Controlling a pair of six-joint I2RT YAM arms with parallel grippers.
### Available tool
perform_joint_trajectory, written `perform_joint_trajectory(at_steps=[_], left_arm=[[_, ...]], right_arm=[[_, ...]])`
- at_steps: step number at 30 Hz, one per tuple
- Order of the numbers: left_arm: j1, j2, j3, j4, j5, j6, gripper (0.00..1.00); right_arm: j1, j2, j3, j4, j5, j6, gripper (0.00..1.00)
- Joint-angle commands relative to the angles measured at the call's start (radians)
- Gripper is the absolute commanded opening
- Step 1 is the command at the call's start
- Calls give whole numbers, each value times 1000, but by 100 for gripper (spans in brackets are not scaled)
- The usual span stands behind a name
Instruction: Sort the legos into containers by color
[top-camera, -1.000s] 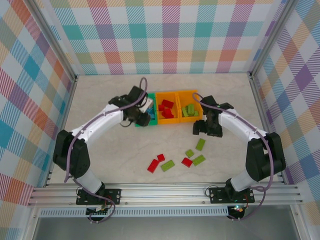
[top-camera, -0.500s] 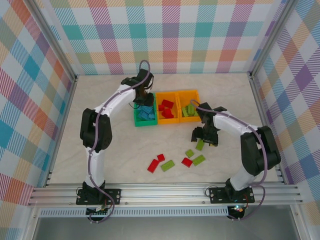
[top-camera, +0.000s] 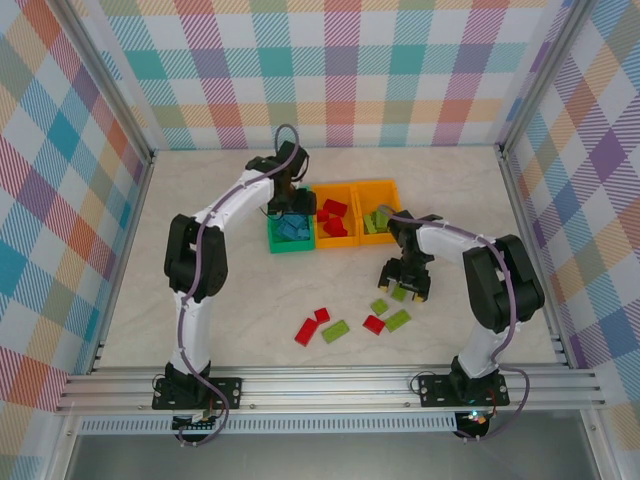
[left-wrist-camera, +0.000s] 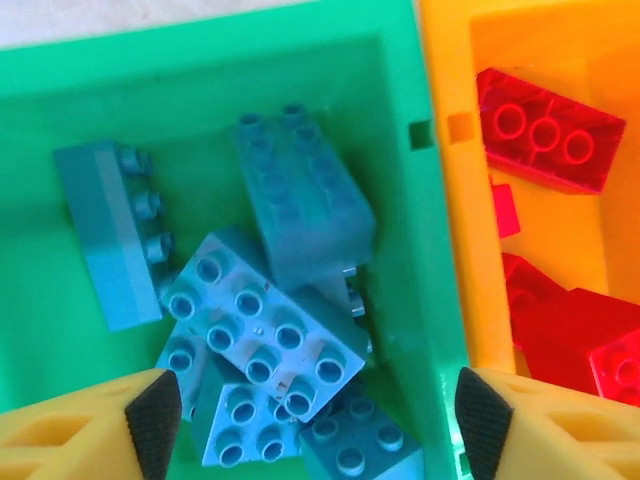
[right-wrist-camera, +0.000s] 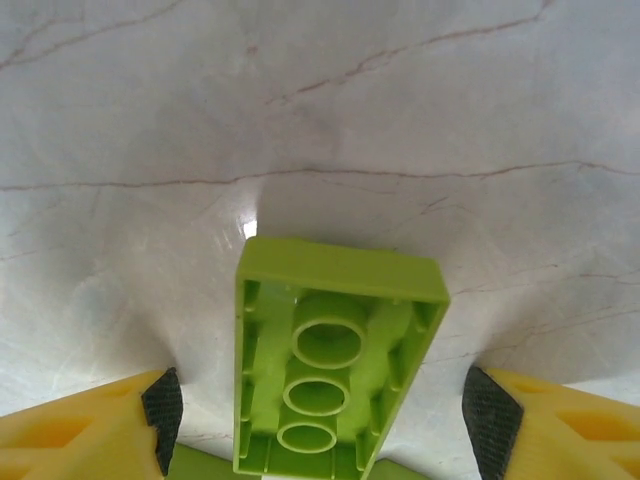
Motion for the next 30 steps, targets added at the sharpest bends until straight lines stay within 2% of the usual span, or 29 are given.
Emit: perform_joint_trajectory(at_steps=[1, 3, 7, 11, 15, 22, 30], left_arm=[[12, -142, -48, 31, -16, -23, 83], [11, -195, -91, 61, -13, -28, 87], [12, -293, -199, 113, -17, -26, 89], [13, -381, -307, 151, -51, -25, 90], [13, -445, -395, 176, -53, -22, 92], [13, -504, -542, 185, -26, -2, 92], [9, -606, -708, 226, 12, -14, 93]], right_arm=[[4, 33, 8, 19, -10, 28, 70], [4, 36, 8, 20, -6, 30, 62], [4, 39, 13, 18, 10, 16, 43], [4, 11, 30, 10, 29, -1, 33], [4, -52, 99, -34, 66, -29, 32], [-9, -69, 376, -139, 127, -106, 31], [-41, 185, 708, -202, 100, -202, 33]])
